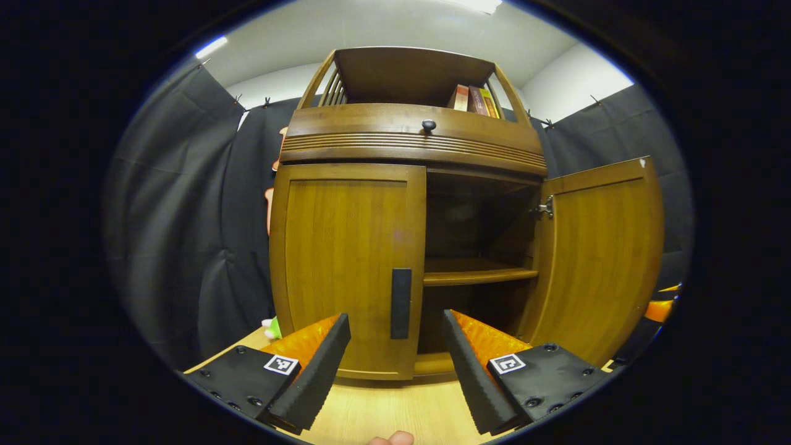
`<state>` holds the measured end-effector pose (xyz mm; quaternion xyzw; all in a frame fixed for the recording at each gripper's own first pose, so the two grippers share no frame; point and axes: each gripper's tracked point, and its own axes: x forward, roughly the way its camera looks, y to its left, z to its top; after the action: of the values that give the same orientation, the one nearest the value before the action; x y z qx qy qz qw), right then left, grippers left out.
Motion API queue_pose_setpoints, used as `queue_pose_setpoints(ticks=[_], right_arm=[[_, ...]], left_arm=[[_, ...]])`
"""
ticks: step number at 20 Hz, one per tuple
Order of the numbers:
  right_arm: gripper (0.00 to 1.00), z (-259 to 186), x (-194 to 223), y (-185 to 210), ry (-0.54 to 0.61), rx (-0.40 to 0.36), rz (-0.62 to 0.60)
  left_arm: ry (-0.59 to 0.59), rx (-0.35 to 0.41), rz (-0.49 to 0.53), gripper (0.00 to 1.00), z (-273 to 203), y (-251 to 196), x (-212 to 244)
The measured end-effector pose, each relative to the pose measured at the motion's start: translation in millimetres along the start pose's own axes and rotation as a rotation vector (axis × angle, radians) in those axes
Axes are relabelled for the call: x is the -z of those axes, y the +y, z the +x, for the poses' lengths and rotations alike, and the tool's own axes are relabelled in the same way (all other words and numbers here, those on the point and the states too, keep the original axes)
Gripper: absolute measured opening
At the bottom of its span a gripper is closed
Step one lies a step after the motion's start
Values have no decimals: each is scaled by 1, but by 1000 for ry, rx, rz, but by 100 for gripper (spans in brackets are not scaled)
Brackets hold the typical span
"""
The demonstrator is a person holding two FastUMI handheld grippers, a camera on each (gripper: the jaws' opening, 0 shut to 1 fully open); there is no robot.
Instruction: Open the right door of the double-door shoe cabinet with the right hand, and open the left door with the left hand.
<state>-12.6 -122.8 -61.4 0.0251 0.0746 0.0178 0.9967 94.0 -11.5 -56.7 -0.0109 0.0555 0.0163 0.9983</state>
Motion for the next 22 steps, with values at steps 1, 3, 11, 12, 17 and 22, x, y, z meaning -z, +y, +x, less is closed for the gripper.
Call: queue_pose_setpoints(ticks=[1, 3, 11, 12, 17, 22], right_arm=[[100, -1, -5, 5, -16, -1, -9], [100, 0, -9, 9, -29, 7, -21], [92, -8, -21, -2, -45, 50, -29], [92, -11, -24, -3, -54, 58, -36], [92, -19, -26, -13, -62, 97, -51], [92, -11, -25, -12, -55, 98, -59]], left_arm=[[-4, -4, 14, 94, 10, 5, 1], [-5, -4, 43, 94, 32, 9, 2], [71, 24, 31, 96, 118, -1, 46], [85, 17, 25, 96, 128, 2, 51], [109, 11, 56, 90, 160, 7, 68], [93, 53, 13, 76, 165, 0, 70]])
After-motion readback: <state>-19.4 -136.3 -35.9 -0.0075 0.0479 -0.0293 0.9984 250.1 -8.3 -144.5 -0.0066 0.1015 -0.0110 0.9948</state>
